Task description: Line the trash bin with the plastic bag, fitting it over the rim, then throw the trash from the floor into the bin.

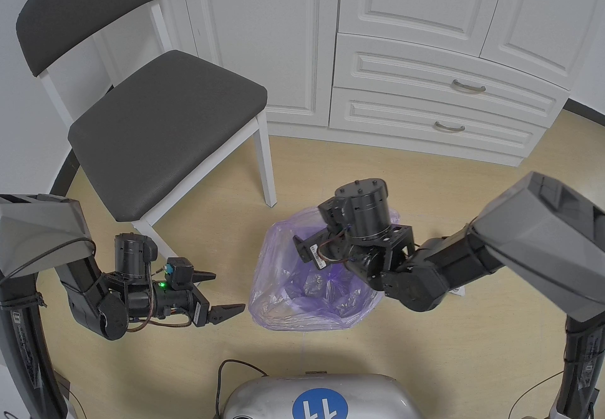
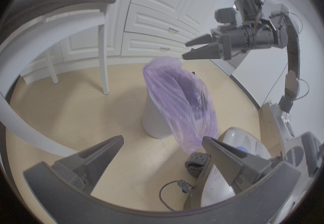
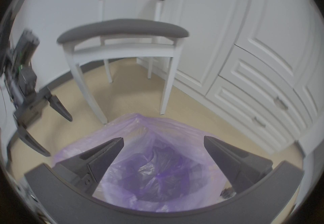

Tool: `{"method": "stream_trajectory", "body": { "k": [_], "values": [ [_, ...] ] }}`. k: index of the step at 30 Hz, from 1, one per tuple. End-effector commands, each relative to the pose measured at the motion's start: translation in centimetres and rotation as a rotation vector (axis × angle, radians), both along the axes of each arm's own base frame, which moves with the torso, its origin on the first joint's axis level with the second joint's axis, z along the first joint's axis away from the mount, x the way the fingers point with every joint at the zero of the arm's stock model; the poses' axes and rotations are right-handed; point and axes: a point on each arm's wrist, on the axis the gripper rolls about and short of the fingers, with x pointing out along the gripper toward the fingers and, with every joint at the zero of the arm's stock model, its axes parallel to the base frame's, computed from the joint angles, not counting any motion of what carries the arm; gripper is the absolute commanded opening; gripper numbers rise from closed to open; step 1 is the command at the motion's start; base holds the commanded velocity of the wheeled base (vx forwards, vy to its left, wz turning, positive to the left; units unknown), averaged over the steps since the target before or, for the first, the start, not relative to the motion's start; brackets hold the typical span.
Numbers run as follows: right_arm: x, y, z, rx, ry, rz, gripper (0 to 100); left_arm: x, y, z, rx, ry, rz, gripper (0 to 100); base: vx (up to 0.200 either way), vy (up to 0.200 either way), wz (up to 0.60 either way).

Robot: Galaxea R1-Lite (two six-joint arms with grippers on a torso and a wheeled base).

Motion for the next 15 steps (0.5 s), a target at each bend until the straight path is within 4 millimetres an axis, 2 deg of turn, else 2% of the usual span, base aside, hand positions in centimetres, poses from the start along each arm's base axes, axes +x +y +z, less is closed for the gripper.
{"method": "stream_trajectory", "body": {
  "k": [1,2,4,7,10,12,15],
  "values": [
    [-2.0,-4.8,3.4,0.271,0.097,-0.164,100,-0.6,-2.1,5.1,-0.133,-0.031,0.04,100,0.0,0.0,0.0],
    [-2.0,-4.8,3.4,0.271,0.097,-0.164,100,-0.6,-2.1,5.1,-0.133,-0.031,0.04,100,0.0,0.0,0.0],
    [-1.8,-6.4,2.0,0.333,0.158,-0.246,100,0.3,-4.6,5.7,-0.191,0.006,0.16,100,0.0,0.0,0.0],
    [-1.2,-8.1,0.7,0.389,0.189,-0.32,100,1.6,-6.7,5.2,-0.208,0.039,0.291,100,0.0,0.0,0.0],
    [-0.4,-9.0,-0.3,0.418,0.188,-0.349,100,2.4,-7.5,4.6,-0.184,0.059,0.353,100,0.0,0.0,0.0],
    [0.8,-10.0,-1.9,0.413,0.185,-0.386,100,2.9,-7.7,3.9,-0.146,0.101,0.394,100,0.0,0.0,0.0],
    [1.7,-10.1,-3.6,0.393,0.2,-0.404,100,3.6,-7.9,3.8,-0.168,0.129,0.422,100,0.0,0.0,0.0]
  ]
}}
